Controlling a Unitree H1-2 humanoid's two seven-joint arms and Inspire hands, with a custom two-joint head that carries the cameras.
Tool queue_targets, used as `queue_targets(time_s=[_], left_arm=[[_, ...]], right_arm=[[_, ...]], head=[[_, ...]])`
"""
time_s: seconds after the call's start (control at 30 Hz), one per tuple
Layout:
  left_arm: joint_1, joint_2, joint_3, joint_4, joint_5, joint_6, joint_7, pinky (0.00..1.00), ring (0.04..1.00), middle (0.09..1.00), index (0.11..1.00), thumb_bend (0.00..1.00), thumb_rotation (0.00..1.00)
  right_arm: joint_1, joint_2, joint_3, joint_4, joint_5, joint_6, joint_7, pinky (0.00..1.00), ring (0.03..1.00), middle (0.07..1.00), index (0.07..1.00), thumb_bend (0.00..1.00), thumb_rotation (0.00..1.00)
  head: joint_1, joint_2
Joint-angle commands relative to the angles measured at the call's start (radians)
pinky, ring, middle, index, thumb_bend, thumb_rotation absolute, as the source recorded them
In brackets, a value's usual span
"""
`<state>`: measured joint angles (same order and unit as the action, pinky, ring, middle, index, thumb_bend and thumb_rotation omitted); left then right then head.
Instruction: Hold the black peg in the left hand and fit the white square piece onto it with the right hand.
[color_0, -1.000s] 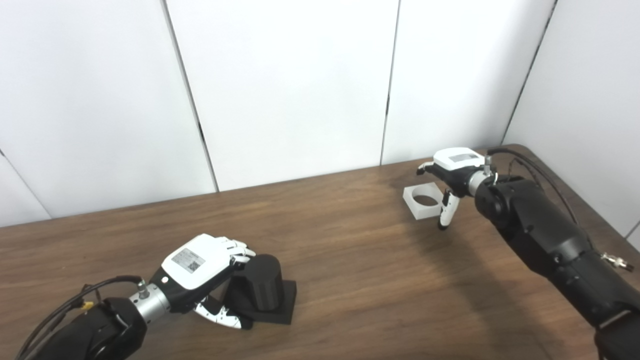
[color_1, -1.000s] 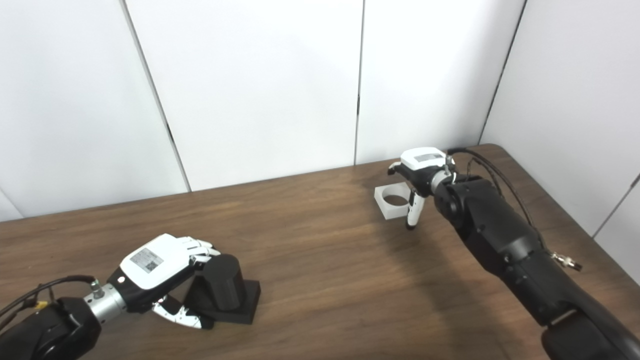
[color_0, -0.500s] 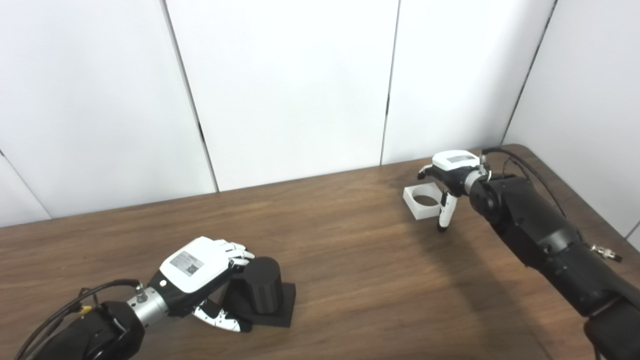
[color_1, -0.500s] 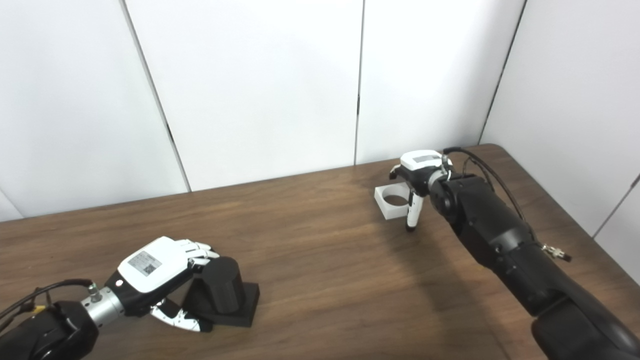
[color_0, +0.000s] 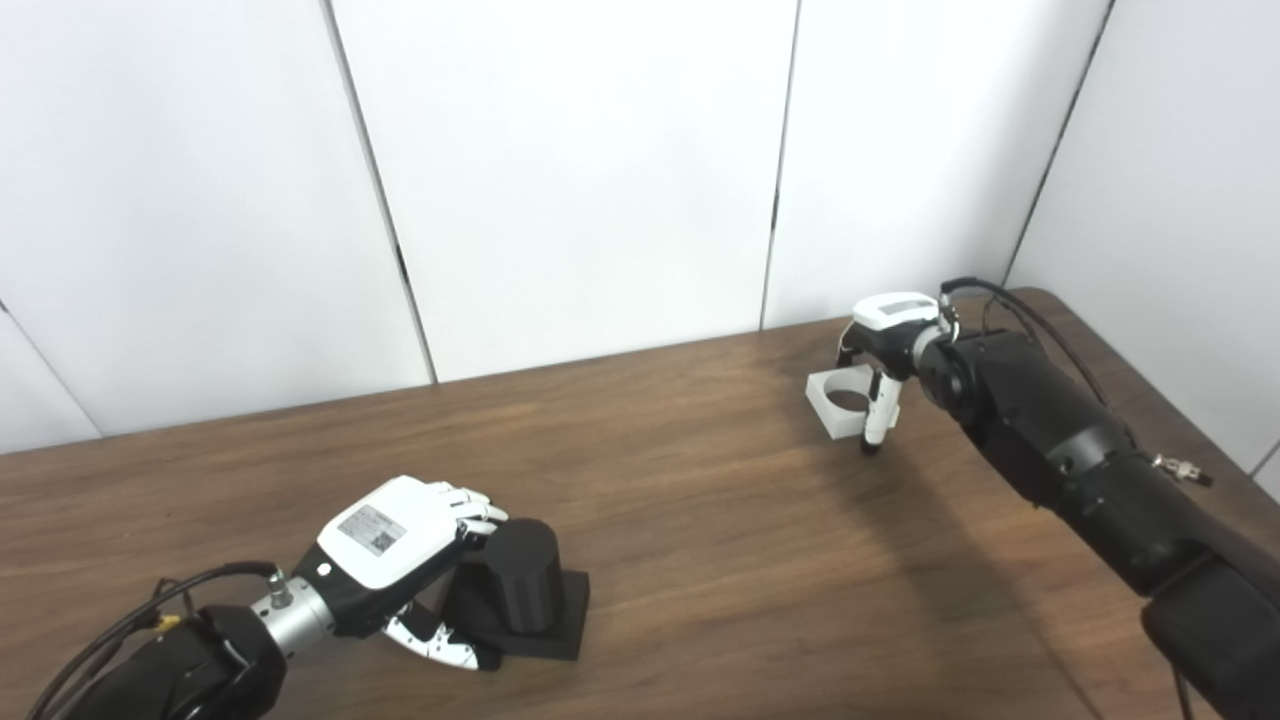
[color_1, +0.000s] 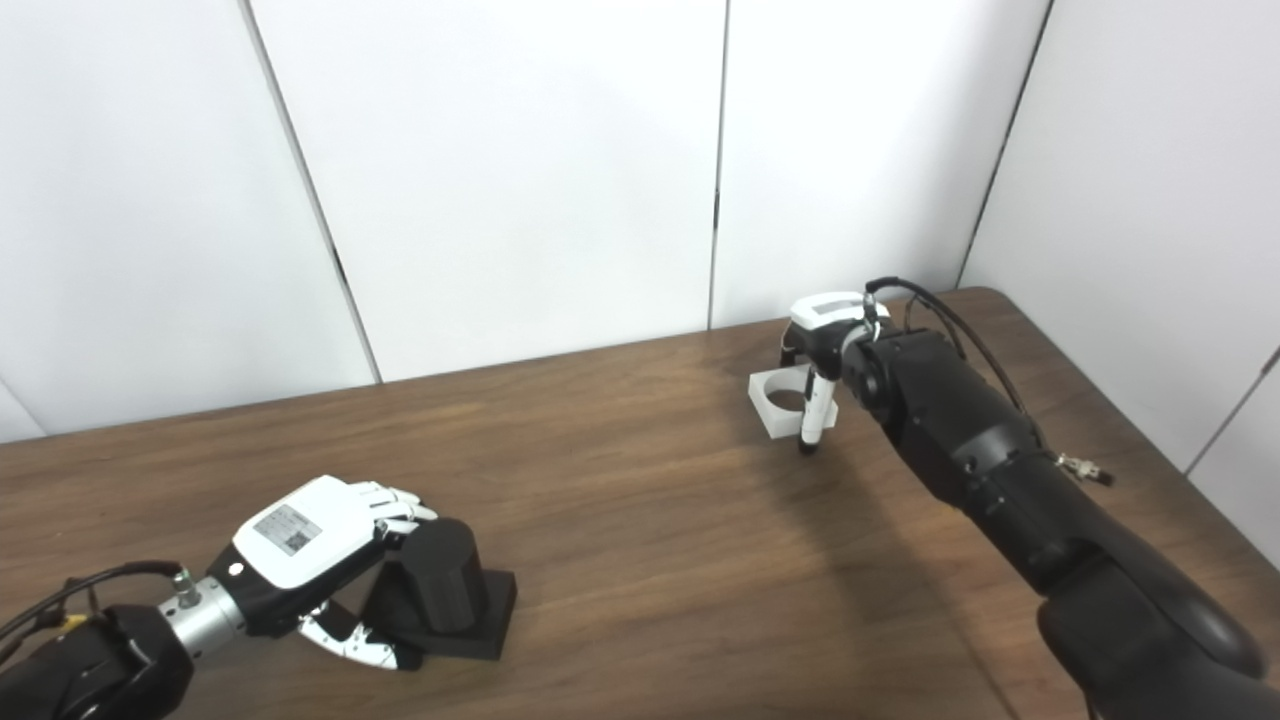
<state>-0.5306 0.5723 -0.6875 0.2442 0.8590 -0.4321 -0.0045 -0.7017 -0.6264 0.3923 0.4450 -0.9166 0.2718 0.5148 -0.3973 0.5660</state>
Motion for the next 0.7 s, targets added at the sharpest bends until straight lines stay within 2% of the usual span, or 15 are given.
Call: queue_targets(time_s=[0.0, 0.07, 0.13, 0.17, 0.23, 0.37, 0.5, 0.53, 0.63, 0.67], left_arm=[[0.076, 0.041, -0.051, 0.035, 0.074, -0.015, -0.114, 0.76, 0.809, 0.780, 0.490, 0.52, 0.07], [0.075, 0.039, -0.052, 0.041, 0.078, -0.016, -0.111, 0.75, 0.810, 0.780, 0.490, 0.52, 0.07], [0.075, 0.040, -0.052, 0.040, 0.080, -0.016, -0.111, 0.75, 0.809, 0.782, 0.491, 0.52, 0.07], [0.075, 0.041, -0.052, 0.038, 0.081, -0.016, -0.112, 0.75, 0.809, 0.782, 0.491, 0.52, 0.07], [0.075, 0.041, -0.051, 0.035, 0.078, -0.014, -0.120, 0.76, 0.811, 0.783, 0.491, 0.52, 0.07], [0.075, 0.040, -0.050, 0.035, 0.079, -0.011, -0.119, 0.76, 0.811, 0.783, 0.491, 0.52, 0.07], [0.077, 0.039, -0.048, 0.039, 0.073, -0.011, -0.118, 0.76, 0.814, 0.781, 0.491, 0.52, 0.07], [0.077, 0.039, -0.047, 0.037, 0.071, -0.009, -0.122, 0.76, 0.816, 0.783, 0.491, 0.52, 0.07], [0.078, 0.039, -0.044, 0.032, 0.070, -0.007, -0.125, 0.77, 0.817, 0.785, 0.491, 0.52, 0.07], [0.078, 0.039, -0.043, 0.033, 0.071, -0.008, -0.122, 0.76, 0.817, 0.785, 0.491, 0.52, 0.07]], right_arm=[[-0.045, -0.007, 0.002, 0.003, 0.007, 0.014, 0.009, 0.75, 0.824, 0.784, 0.594, 0.74, 0.23], [-0.053, -0.006, 0.007, 0.013, 0.003, 0.026, 0.022, 0.77, 0.829, 0.781, 0.591, 0.72, 0.24], [-0.057, -0.005, 0.009, 0.013, 0.003, 0.042, 0.033, 0.78, 0.816, 0.763, 0.512, 0.56, 0.17], [-0.058, -0.004, 0.008, 0.013, 0.009, 0.046, 0.037, 0.79, 0.814, 0.761, 0.501, 0.54, 0.16], [-0.057, -0.005, 0.004, 0.011, 0.021, 0.045, 0.037, 0.76, 0.800, 0.756, 0.489, 0.52, 0.14], [-0.045, -0.016, -0.004, -0.002, 0.042, 0.025, 0.021, 0.89, 0.843, 0.789, 0.486, 0.52, 0.14], [-0.029, -0.027, -0.011, -0.024, 0.057, 0.006, -0.002, 0.93, 0.861, 0.790, 0.486, 0.52, 0.14], [-0.023, -0.030, -0.018, -0.031, 0.068, -0.006, -0.012, 0.91, 0.861, 0.776, 0.486, 0.52, 0.14], [-0.006, -0.041, -0.041, -0.062, 0.108, -0.049, -0.040, 0.79, 0.804, 0.718, 0.482, 0.52, 0.13], [-0.003, -0.045, -0.046, -0.073, 0.118, -0.056, -0.040, 0.78, 0.801, 0.717, 0.482, 0.51, 0.13]], head=[[0.000, 0.001], [0.000, 0.001], [0.007, 0.009], [0.007, 0.011], [0.010, 0.012], [0.015, 0.015], [0.018, 0.019], [0.018, 0.019], [0.018, 0.019], [0.018, 0.019]])
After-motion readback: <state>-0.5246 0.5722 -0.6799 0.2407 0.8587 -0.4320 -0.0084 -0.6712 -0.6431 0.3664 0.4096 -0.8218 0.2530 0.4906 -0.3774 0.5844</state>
